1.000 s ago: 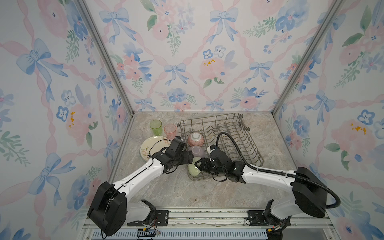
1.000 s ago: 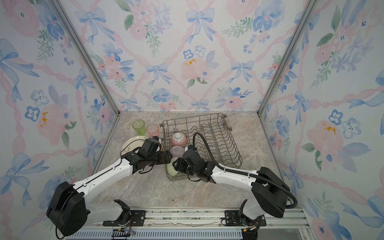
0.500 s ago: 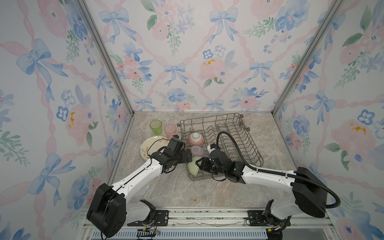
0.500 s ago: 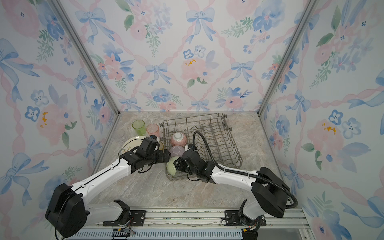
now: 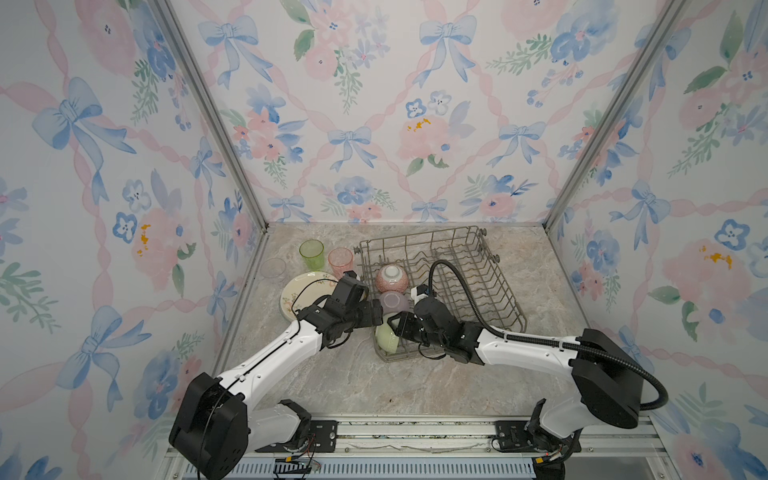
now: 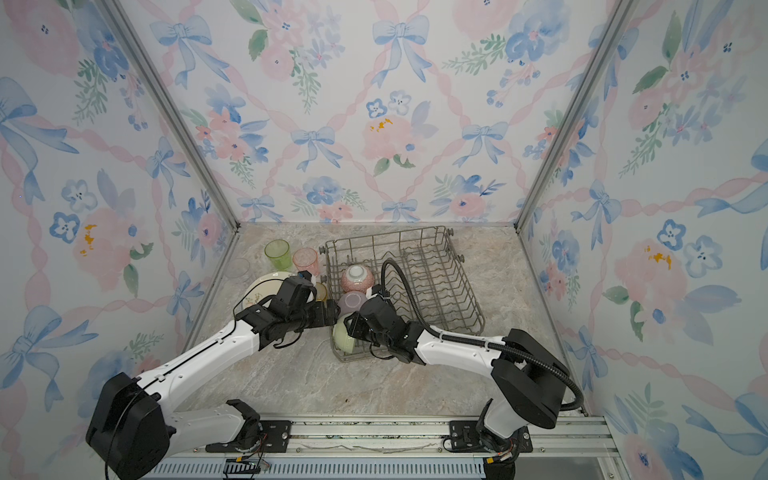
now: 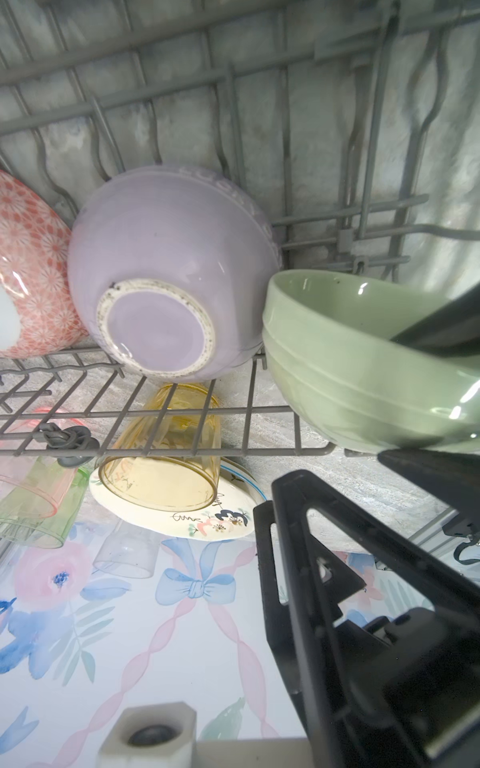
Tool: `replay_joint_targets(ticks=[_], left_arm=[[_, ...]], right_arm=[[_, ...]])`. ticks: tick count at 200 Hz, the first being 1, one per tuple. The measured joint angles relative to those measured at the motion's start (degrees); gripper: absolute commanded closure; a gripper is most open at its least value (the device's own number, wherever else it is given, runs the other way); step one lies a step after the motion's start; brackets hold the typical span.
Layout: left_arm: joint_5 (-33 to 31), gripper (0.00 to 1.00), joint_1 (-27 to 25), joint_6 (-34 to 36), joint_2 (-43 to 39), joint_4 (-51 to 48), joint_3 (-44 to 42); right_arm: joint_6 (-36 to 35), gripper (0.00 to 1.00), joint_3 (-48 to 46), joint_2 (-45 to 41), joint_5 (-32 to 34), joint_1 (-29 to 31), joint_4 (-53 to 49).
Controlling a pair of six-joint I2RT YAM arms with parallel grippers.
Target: Unload the mixed dishes from the dish rack
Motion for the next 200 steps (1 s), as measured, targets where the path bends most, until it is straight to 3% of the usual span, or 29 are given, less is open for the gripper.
replay_joint_targets(ticks=[120, 135, 162, 200], left_arm=[[0.0, 0.02, 0.1, 0.0, -0.9, 0.0, 0.0], [0.0, 0.02, 0.2, 0.0, -0.9, 0.0, 0.0], [0.0, 0.02, 0.2, 0.0, -0.9, 0.0, 0.0], [-0.1, 0.02, 0.5, 0.0, -0.9, 0.0, 0.0]], right_arm=[[2.3, 0.79, 1.2, 3.2, -1.7, 0.2, 4.6], [2.3, 0.90, 1.3, 3.2, -1.8, 0.2, 4.5], [0.8, 1.00, 2.8, 3.2, -1.2, 0.4, 2.2], [-2.9, 1.00, 4.2, 2.9, 1.2, 0.5, -3.4]])
